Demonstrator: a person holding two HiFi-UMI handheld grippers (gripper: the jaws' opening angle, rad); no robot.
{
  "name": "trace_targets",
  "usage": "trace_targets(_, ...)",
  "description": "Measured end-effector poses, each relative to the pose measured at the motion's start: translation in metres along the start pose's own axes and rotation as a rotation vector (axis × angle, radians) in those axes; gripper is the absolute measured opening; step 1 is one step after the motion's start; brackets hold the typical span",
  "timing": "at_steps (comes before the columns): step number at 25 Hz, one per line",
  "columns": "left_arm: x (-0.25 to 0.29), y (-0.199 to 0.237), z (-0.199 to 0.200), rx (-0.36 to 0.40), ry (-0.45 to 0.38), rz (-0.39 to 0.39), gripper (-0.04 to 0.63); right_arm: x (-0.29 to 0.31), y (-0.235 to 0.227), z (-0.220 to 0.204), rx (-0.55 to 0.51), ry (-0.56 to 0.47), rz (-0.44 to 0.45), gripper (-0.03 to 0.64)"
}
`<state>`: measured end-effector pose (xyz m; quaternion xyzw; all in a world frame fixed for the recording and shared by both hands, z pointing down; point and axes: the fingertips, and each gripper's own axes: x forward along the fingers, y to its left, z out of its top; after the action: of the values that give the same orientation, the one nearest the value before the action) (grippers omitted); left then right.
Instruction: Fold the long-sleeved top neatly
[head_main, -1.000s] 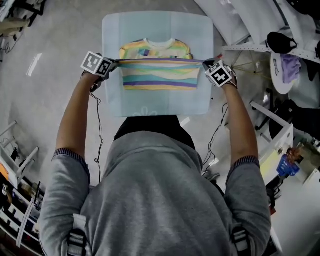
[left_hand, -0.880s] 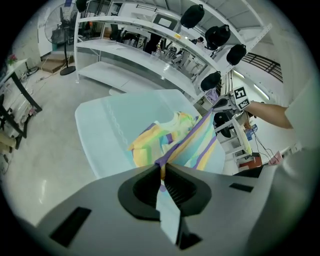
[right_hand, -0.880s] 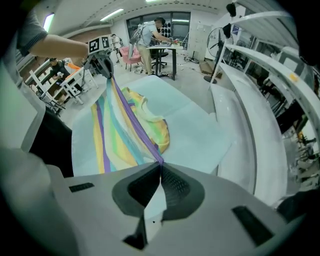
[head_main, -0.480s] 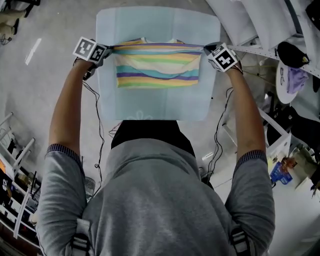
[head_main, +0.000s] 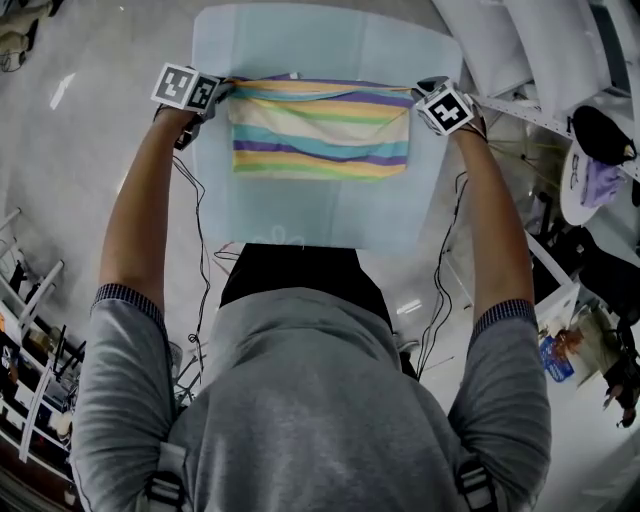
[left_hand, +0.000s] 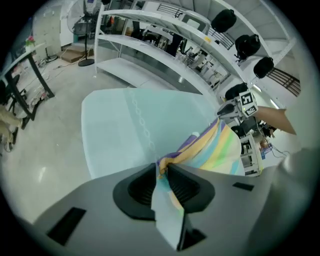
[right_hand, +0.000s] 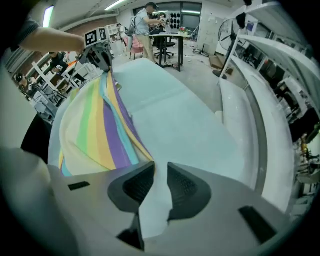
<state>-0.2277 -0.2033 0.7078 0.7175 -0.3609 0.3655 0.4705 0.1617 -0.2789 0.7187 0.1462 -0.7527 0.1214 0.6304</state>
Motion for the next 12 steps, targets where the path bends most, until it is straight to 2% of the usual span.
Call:
trace_targets(3,-0.006,0.009,0.003,-0.066,-0.053,0.000,0.155,0.001,-0.010,0.001,0.030,-0.025,-0.027,0.144)
trace_targets(5,-0.011,0.012,0.005,-0.059,-0.081,0.018,0.183,0.000,-0.015,0.006,0.031,-0.079,-0.032,0.155)
trace_targets(9,-0.016,0.001,0.013,0.042,-0.112,0.020,0.198,-0.009,-0.019,0.013,0.031,-0.124,-0.022,0.164)
trace_targets(12,-0.018,-0.016,0.018,0.153,-0.107,-0.001,0.236,-0.013,-0.011,0.021,0.004,-0.133,0.000,0.169)
